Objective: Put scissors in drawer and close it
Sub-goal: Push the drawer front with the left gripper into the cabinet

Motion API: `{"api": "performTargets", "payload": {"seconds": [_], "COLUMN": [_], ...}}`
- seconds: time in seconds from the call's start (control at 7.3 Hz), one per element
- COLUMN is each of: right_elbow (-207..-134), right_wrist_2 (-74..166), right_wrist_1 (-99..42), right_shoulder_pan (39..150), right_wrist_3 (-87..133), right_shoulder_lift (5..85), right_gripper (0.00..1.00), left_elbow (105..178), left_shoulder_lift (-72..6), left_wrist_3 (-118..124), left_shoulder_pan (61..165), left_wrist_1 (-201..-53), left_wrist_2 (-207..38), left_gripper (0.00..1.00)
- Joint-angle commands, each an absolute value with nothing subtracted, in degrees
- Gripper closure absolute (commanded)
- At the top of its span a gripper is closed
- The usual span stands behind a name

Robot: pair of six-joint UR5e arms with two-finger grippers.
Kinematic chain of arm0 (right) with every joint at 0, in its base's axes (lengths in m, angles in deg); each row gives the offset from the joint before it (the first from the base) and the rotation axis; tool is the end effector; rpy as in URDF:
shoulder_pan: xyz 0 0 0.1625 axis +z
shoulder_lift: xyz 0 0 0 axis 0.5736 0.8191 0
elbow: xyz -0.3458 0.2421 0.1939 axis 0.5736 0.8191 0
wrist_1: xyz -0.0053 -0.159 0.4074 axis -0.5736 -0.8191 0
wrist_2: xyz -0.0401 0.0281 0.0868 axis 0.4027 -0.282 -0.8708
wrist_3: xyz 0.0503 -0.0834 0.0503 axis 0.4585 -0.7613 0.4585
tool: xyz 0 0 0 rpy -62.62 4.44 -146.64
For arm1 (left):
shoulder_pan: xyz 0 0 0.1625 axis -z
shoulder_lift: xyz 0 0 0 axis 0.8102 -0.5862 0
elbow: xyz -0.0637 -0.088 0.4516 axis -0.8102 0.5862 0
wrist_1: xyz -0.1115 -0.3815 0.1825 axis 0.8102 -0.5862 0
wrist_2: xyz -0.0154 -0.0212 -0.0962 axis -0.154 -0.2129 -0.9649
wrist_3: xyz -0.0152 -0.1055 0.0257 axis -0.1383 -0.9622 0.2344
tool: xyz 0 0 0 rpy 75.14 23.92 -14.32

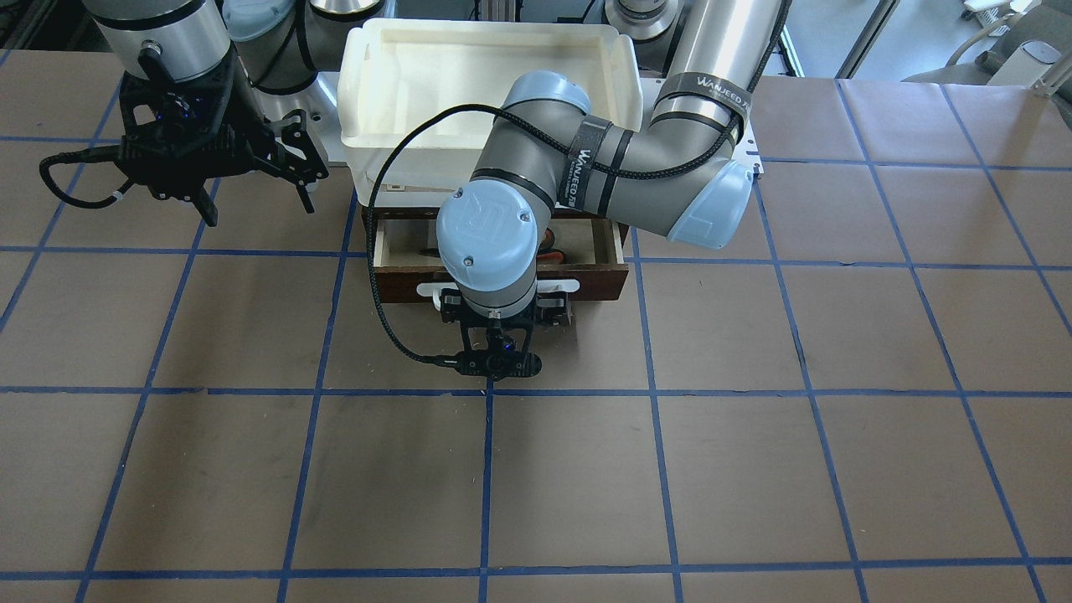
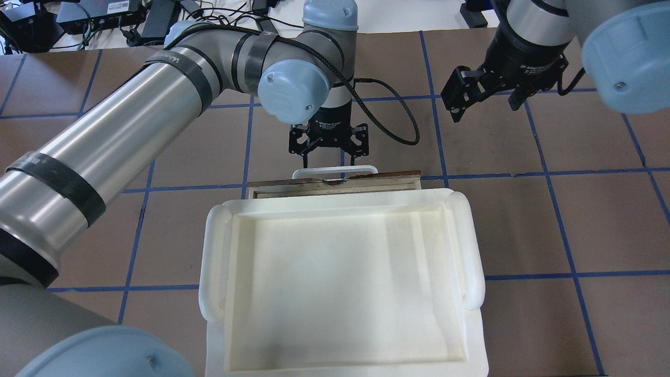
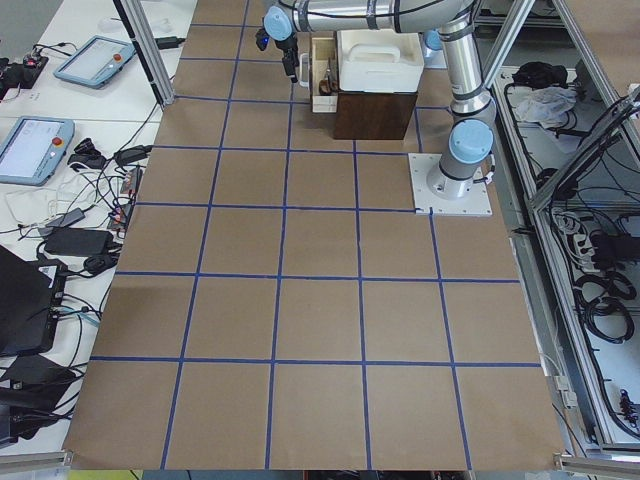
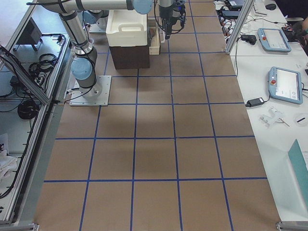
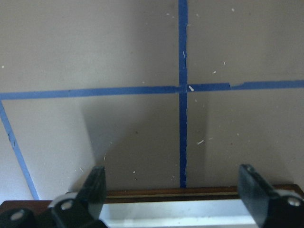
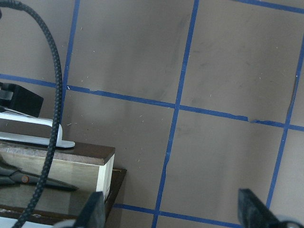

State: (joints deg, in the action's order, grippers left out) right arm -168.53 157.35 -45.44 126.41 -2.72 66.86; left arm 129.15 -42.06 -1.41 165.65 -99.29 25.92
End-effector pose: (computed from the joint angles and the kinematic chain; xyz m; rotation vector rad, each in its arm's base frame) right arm 0.1488 -0.5083 0.5278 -0.2905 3.1044 -0.1201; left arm -0.3774 -0.5886 0.3149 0.0626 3.0349 0.4022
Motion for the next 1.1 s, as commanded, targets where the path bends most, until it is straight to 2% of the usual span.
{"api": "performTargets", "payload": {"seconds": [0.0, 0.68, 0.96], "right_elbow": [-168.69, -169.57, -169.74], "right_wrist_2": [157.11, 157.37, 157.1], "right_wrist_1": [-45.36, -45.44, -45.53], "right_shoulder_pan": [126.41, 126.41, 126.41], "right_wrist_3": [-2.72, -2.72, -2.63], "right_shoulder_lift": [66.82, 67.09, 67.09], "right_gripper": [0.0, 0.0, 0.0], "left_elbow": [131.87, 133.46, 132.06], "left_shoulder_lift": [-40.6, -37.88, -37.53], "left_wrist_3": [-1.35, -1.35, -0.39], "left_shoulder_pan": [165.82, 168.28, 167.67], "left_wrist_1": [-100.56, -107.07, -101.94], "left_wrist_2": [25.38, 24.76, 27.38], "left_gripper": [0.0, 0.0, 0.0]}}
